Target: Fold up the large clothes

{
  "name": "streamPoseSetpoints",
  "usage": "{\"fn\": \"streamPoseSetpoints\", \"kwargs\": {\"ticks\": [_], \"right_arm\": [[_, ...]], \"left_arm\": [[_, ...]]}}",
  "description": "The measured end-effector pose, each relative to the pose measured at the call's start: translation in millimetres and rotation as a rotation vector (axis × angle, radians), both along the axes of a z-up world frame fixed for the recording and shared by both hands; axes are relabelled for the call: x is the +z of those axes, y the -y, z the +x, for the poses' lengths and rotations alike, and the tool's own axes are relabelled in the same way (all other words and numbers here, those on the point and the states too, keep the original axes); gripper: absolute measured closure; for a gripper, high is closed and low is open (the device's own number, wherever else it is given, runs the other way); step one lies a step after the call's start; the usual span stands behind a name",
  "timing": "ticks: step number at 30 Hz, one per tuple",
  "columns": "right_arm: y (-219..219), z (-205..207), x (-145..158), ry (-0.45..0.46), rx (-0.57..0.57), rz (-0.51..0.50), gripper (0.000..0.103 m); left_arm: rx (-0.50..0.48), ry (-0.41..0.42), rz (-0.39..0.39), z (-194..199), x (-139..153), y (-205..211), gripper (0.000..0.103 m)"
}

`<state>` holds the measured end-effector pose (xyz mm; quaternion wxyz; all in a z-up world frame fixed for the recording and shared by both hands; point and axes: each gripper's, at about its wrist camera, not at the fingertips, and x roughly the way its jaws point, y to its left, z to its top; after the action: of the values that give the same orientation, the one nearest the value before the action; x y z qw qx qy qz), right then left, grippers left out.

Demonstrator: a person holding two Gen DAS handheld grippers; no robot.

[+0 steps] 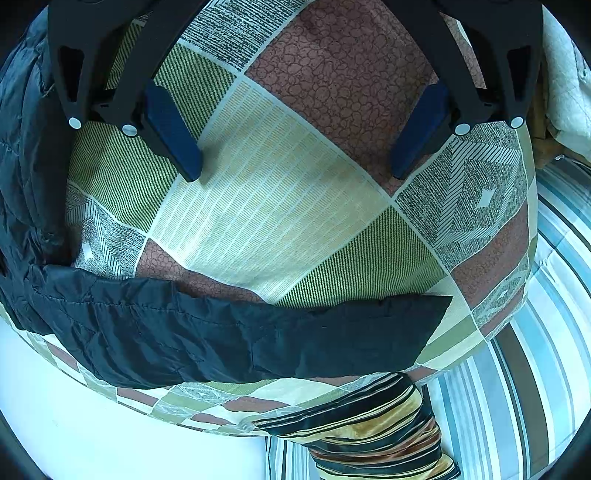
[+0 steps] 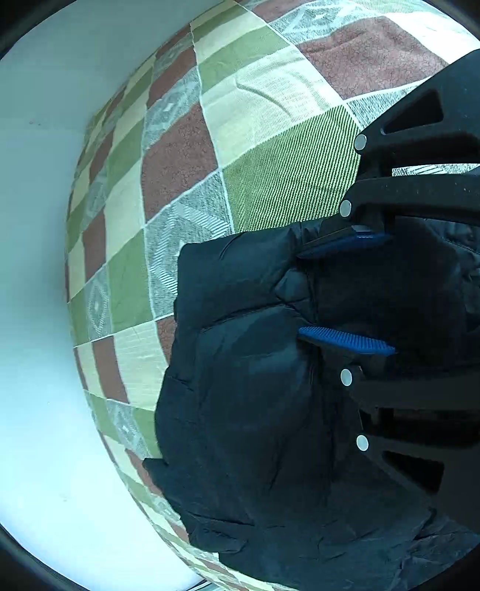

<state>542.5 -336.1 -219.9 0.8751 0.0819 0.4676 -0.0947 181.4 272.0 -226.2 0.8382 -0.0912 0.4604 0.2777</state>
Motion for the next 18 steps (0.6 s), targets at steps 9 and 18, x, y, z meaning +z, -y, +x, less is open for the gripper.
{"fn": "streamPoseSetpoints", "kwargs": {"ticks": [9,18], "right_arm": [[16.2,-66.9,28.4,0.027,-0.049,-0.022,0.046],[11.3,-107.5,-1.0,-0.035,-0.047,-0.109,0.041]], "left_arm": [[0.0,0.003,-0.003,-0.1,-0.6,-1.2,0.002],[0.0,0.004,0.0,0.1,-1.0,-1.0,0.002]]}}
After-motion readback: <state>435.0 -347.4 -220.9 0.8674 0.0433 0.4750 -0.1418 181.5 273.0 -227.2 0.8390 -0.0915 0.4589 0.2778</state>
